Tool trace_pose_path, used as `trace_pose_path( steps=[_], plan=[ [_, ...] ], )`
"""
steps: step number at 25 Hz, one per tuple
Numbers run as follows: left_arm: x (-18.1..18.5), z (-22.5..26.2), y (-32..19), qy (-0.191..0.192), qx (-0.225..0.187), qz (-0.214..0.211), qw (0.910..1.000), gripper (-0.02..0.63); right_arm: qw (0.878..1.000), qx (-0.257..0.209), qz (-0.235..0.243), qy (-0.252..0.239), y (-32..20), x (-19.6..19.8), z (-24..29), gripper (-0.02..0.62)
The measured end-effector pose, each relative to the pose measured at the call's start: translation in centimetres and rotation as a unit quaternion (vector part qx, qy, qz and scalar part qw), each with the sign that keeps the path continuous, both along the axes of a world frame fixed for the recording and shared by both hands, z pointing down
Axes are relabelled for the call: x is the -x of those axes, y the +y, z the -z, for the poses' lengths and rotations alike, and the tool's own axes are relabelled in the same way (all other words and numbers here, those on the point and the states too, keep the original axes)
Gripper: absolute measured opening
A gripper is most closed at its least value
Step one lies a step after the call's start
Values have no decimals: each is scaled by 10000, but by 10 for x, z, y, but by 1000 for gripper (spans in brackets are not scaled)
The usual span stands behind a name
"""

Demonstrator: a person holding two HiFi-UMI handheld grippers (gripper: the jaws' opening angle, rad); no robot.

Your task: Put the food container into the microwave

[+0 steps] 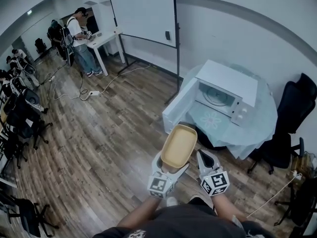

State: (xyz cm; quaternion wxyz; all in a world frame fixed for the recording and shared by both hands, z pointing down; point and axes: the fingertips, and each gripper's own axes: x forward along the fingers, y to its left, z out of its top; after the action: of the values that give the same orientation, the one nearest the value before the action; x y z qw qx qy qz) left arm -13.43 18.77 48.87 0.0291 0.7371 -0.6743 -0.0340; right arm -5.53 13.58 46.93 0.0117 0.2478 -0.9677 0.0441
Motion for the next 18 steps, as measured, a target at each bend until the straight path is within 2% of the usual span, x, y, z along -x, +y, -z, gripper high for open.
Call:
trace_pose_path(
  steps=[5, 18],
  plan=[
    [7, -3, -7, 20, 4, -56, 10000, 525, 9998, 119, -122, 38, -12, 2, -6, 2],
    [24, -1, -59, 31, 49, 182, 9998, 525, 9999, 117, 29, -94, -67, 18, -2, 2]
  ],
)
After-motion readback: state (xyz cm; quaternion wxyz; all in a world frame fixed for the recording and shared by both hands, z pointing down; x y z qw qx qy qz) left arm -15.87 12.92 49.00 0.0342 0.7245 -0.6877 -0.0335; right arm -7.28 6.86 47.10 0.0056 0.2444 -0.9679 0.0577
